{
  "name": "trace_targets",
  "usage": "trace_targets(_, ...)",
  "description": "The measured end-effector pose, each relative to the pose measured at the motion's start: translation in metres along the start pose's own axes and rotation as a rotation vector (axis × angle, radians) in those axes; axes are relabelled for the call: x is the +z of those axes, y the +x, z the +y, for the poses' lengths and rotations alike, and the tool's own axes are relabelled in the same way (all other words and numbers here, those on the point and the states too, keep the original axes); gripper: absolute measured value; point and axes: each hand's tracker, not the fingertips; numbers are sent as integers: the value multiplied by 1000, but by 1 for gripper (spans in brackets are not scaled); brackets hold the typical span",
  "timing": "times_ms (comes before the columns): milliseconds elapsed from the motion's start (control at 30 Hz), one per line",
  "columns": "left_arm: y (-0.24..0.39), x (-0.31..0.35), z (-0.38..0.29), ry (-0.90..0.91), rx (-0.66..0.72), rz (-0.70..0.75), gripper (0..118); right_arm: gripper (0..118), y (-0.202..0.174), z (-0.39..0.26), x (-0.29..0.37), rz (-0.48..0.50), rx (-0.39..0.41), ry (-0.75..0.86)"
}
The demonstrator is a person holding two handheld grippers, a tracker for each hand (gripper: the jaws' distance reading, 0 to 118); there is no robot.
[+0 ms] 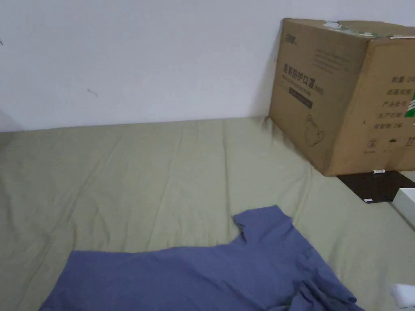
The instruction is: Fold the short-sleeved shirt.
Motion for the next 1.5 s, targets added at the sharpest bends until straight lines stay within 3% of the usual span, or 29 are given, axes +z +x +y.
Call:
trace_targets(33,-1,5,-1,18,14,0,105,48,0,-2,4,7,-23,14)
trace_targets(67,-2,11,-1,31,26,-2,118,82,-2,-3,9,-2,-26,27)
trace_targets(100,-3,18,-1,45,37,-7,115,109,-5,-5,16,-15,-10,59)
trace_targets(167,-3,34,-2,129,38,-23,113,118,-11,-5,30,1,25,123)
trace_targets(333,11,55,9,172,21,-25,114,118,-43,-1,75,45,86,326)
trace_targets(367,16,59,15,185,24,-37,114,118,-51,-1,83,91,99,362)
trace_targets(433,27,66,24,207,26,-109,108,115,-68,-3,102,204,100,478)
trace_targets(467,35,69,28,234,14,-129,94,107,-77,-3,109,265,102,523)
trace_targets(500,44,72,35,272,-13,-124,65,88,-86,-1,114,289,110,550)
trace_targets(533,53,71,42,289,-58,-95,9,35,-99,2,119,285,128,566)
trace_targets(567,61,68,48,292,-99,-57,0,3,-107,6,119,260,137,557)
trace_targets(700,65,34,99,268,-170,-92,0,3,-126,33,106,270,153,529)
trace_targets(767,56,-6,141,127,-152,-67,0,3,-133,46,96,267,153,514)
trace_targets(867,32,-86,184,-12,-129,-155,1,3,-138,63,78,255,170,481)
trace_targets(900,24,-112,197,-11,-132,-148,14,3,-140,67,72,251,177,478)
trace_targets(967,9,-153,210,7,-149,-123,107,3,-141,74,61,245,193,455)
trace_targets(1000,2,-177,215,-17,-172,-78,118,3,-143,76,54,239,198,442)
trace_targets(1033,-3,-191,215,-62,-174,-44,109,3,-143,78,48,233,200,429)
trace_targets(1067,-11,-199,218,-25,-155,-60,110,3,-143,80,42,228,202,410)
trace_targets(1233,-15,-250,197,-219,-209,11,110,3,-139,82,14,236,152,338)
trace_targets(1367,6,-247,184,-123,-230,70,108,3,-135,80,2,233,111,314)
trace_targets(1400,13,-240,179,-81,-247,92,101,3,-134,80,1,230,98,312)
trace_targets(1500,27,-219,172,-36,-292,58,49,3,-127,79,4,259,60,320)
